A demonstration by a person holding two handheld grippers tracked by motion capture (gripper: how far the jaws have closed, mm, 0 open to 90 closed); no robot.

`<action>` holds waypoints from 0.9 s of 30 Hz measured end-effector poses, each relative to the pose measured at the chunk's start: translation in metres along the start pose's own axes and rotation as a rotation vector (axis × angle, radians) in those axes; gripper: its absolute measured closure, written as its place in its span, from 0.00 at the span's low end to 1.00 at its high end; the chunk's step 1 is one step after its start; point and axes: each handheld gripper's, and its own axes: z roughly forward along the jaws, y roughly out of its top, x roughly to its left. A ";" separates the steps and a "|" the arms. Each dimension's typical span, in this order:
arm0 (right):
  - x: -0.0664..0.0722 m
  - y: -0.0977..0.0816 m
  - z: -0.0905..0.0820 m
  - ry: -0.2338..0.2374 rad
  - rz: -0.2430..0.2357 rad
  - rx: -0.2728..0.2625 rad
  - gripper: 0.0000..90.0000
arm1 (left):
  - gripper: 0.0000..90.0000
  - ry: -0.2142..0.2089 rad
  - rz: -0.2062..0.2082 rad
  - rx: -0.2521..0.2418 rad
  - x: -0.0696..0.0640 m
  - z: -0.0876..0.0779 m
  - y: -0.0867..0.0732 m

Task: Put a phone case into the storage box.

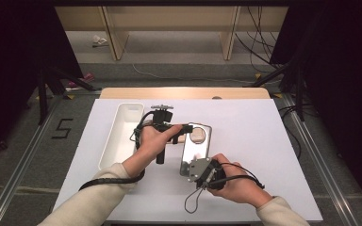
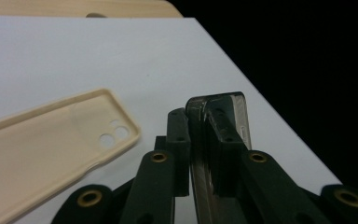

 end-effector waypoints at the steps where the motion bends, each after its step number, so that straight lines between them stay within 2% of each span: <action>1: 0.000 0.000 0.000 -0.006 0.001 0.002 0.99 | 0.90 -0.006 0.008 -0.017 -0.003 -0.001 0.000; 3: -0.001 -0.001 0.001 -0.010 0.005 0.006 0.98 | 0.90 -0.019 0.036 -0.049 -0.010 -0.003 -0.001; 4: -0.002 -0.002 0.001 -0.014 0.016 0.004 0.95 | 0.90 -0.015 0.065 -0.049 -0.012 -0.003 -0.001; 5: -0.003 -0.003 0.000 -0.012 0.023 -0.001 0.91 | 0.90 0.022 0.138 -0.058 -0.016 -0.004 -0.002; 6: -0.004 -0.005 0.000 -0.026 0.030 -0.004 0.85 | 0.90 0.039 0.173 -0.067 -0.017 -0.006 -0.003; 8: -0.007 -0.010 -0.002 -0.052 0.070 -0.031 0.71 | 0.90 0.052 0.204 -0.084 -0.018 -0.007 -0.004; 10: -0.011 -0.013 -0.002 -0.051 0.106 -0.062 0.62 | 0.90 0.067 0.247 -0.103 -0.017 -0.009 -0.006; 11: -0.013 -0.015 -0.003 -0.061 0.119 -0.076 0.57 | 0.90 0.088 0.281 -0.115 -0.016 -0.011 -0.008; 12: -0.015 -0.017 -0.003 -0.062 0.152 -0.091 0.51 | 0.90 0.091 0.291 -0.119 -0.015 -0.012 -0.008; 14: -0.018 -0.020 -0.003 -0.064 0.182 -0.118 0.42 | 0.90 0.098 0.312 -0.134 -0.013 -0.015 -0.010; 19: -0.022 -0.026 -0.006 -0.082 0.269 -0.173 0.29 | 0.90 0.112 0.338 -0.187 -0.007 -0.030 -0.015; 24: -0.026 -0.035 -0.010 -0.120 0.342 -0.237 0.23 | 0.90 0.110 0.335 -0.227 -0.002 -0.044 -0.018; 27: -0.027 -0.041 -0.011 -0.125 0.379 -0.255 0.21 | 0.90 0.117 0.355 -0.242 0.001 -0.053 -0.021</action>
